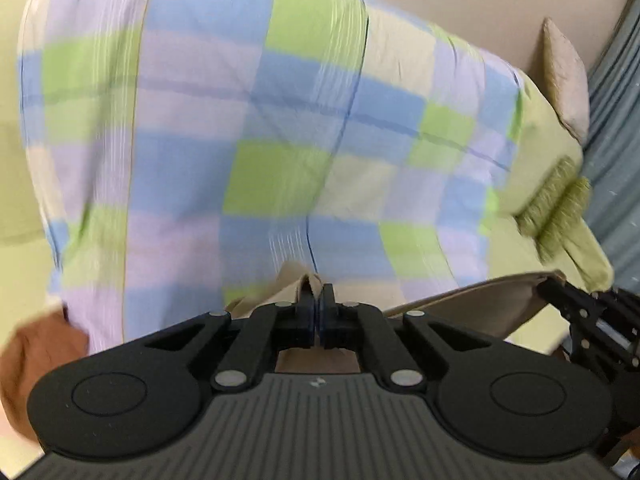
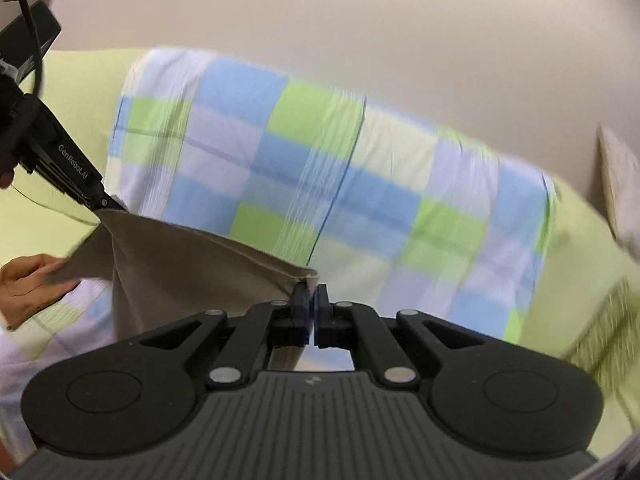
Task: Fold clothes
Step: 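Lift the beige top high with both tools and shake it out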
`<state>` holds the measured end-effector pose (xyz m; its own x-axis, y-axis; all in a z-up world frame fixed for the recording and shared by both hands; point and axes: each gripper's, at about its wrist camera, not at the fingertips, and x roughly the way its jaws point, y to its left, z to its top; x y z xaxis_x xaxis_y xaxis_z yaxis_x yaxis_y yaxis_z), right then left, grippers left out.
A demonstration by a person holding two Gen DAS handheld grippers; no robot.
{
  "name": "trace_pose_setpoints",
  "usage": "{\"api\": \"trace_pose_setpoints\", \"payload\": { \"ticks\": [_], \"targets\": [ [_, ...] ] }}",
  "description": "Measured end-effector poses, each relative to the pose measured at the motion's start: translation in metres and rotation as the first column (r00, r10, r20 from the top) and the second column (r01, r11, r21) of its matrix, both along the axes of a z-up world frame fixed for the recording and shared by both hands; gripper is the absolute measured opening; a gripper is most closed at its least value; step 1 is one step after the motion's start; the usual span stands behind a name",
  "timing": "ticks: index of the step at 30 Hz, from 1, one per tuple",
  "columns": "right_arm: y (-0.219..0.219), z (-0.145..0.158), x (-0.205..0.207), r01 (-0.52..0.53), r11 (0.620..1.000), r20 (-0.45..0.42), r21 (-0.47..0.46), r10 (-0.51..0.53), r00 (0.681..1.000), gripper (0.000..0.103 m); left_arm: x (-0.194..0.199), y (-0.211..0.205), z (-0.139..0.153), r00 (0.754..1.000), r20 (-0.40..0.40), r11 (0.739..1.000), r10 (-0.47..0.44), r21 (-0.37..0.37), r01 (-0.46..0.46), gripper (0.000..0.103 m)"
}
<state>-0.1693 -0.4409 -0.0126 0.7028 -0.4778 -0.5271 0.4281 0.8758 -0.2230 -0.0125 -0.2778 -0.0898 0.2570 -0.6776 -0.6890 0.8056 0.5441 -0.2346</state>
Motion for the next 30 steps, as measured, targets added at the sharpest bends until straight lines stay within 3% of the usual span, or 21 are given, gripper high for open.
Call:
{"api": "trace_pose_setpoints", "payload": {
  "ticks": [2, 7, 9, 11, 14, 18, 21, 23, 24, 26, 28, 29, 30],
  "targets": [
    [-0.033, 0.001, 0.014, -0.048, 0.998, 0.033, -0.042, 0.05, 0.998, 0.0, 0.009, -0.021, 0.018, 0.997, 0.065, 0.999, 0.044, -0.014, -0.043, 0.0],
    [-0.09, 0.054, 0.027, -0.116, 0.979, 0.155, -0.17, 0.143, 0.978, 0.0, -0.011, -0.042, 0.094, 0.961, 0.244, 0.984, 0.13, -0.15, -0.095, 0.0],
    [-0.1, 0.073, 0.015, -0.137, 0.966, 0.188, -0.219, 0.18, 0.966, 0.0, -0.04, -0.039, 0.108, 0.949, 0.287, 0.982, 0.128, -0.173, -0.081, 0.0],
    [-0.106, 0.077, -0.003, -0.161, 0.96, 0.195, -0.23, 0.207, 0.959, 0.0, -0.067, -0.033, 0.1, 0.952, 0.286, 0.985, 0.111, -0.162, -0.067, 0.0],
    [-0.103, 0.055, -0.038, -0.203, 0.96, 0.139, -0.192, 0.231, 0.963, 0.0, -0.117, -0.027, 0.057, 0.963, 0.257, 0.995, 0.078, -0.086, -0.057, 0.0],
    [-0.079, -0.02, -0.089, -0.283, 0.958, -0.044, -0.056, 0.28, 0.959, 0.0, -0.174, -0.017, -0.063, 0.996, 0.083, 0.988, 0.027, 0.148, -0.039, 0.0],
    [-0.06, -0.112, -0.111, -0.299, 0.951, -0.226, 0.076, 0.309, 0.924, 0.0, -0.199, -0.015, -0.161, 0.997, -0.08, 0.946, -0.007, 0.323, 0.032, 0.006],
    [-0.043, -0.186, -0.127, -0.283, 0.947, -0.371, 0.151, 0.319, 0.872, 0.0, -0.21, -0.011, -0.204, 0.991, -0.133, 0.91, -0.025, 0.407, 0.078, 0.006],
    [-0.04, -0.203, -0.13, -0.268, 0.949, -0.407, 0.166, 0.314, 0.858, 0.0, -0.218, -0.004, -0.227, 0.988, -0.147, 0.888, -0.036, 0.45, 0.099, 0.006],
    [-0.031, -0.245, -0.138, -0.225, 0.953, -0.494, 0.202, 0.298, 0.817, 0.003, -0.218, 0.009, -0.241, 0.986, -0.164, 0.877, -0.031, 0.469, 0.106, 0.007],
    [-0.016, -0.281, -0.143, -0.18, 0.959, -0.602, 0.221, 0.279, 0.748, 0.026, -0.21, 0.026, -0.247, 0.981, -0.193, 0.88, -0.011, 0.464, 0.101, 0.02],
    [-0.012, -0.283, -0.145, -0.176, 0.963, -0.606, 0.203, 0.265, 0.75, 0.035, -0.205, 0.034, -0.247, 0.981, -0.192, 0.879, 0.001, 0.468, 0.09, 0.023],
    [-0.008, -0.285, -0.146, -0.172, 0.967, -0.608, 0.187, 0.252, 0.753, 0.035, -0.195, 0.047, -0.247, 0.986, -0.167, 0.877, 0.019, 0.477, 0.064, 0.023]
  ]
}}
